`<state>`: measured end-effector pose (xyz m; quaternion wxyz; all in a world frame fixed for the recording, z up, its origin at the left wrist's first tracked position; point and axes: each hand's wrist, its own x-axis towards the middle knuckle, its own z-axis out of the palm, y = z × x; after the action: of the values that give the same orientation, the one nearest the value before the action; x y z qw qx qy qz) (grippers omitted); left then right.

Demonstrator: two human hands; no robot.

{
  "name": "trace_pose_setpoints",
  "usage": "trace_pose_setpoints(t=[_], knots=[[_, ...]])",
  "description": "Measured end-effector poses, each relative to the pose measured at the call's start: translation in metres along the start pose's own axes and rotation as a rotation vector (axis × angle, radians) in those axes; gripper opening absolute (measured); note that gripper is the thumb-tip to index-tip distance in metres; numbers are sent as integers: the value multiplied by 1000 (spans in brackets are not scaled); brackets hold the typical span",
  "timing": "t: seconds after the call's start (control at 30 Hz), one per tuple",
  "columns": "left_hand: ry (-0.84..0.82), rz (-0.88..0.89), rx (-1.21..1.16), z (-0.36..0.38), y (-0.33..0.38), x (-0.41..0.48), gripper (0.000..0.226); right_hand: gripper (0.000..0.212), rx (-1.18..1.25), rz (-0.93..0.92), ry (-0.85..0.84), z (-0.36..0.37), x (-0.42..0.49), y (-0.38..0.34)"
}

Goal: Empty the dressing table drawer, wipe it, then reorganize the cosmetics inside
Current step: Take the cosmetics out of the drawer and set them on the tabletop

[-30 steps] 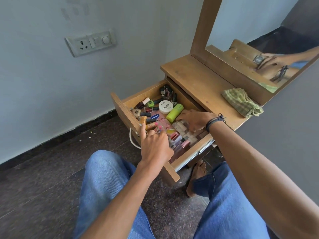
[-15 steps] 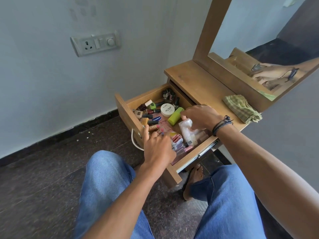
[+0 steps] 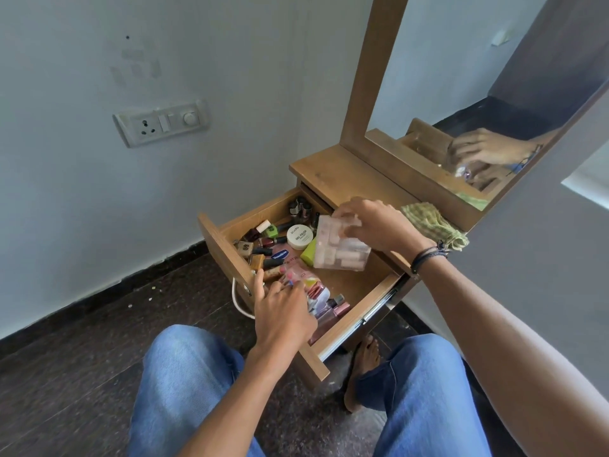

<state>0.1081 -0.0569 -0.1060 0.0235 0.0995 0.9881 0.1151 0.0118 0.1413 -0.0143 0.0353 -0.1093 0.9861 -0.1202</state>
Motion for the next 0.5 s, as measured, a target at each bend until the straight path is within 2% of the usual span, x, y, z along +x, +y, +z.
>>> trace_pose_setpoints(t=[0.07, 0.17, 0.27, 0.37, 0.5], knots=[[9, 2, 5, 0, 0, 0, 57, 30, 221, 111, 123, -5, 5, 14], [23, -6, -14, 3, -1, 1, 68, 24, 747, 317, 320, -9, 9, 33], [71, -13, -124, 2, -3, 2, 66, 14, 1088, 464, 480, -2, 14, 44], [109, -6, -263, -1, -6, 1, 60, 14, 1224, 601, 551, 11, 25, 52], [149, -61, -451, -3, -7, 6, 61, 33, 1123, 653, 596, 25, 45, 65]])
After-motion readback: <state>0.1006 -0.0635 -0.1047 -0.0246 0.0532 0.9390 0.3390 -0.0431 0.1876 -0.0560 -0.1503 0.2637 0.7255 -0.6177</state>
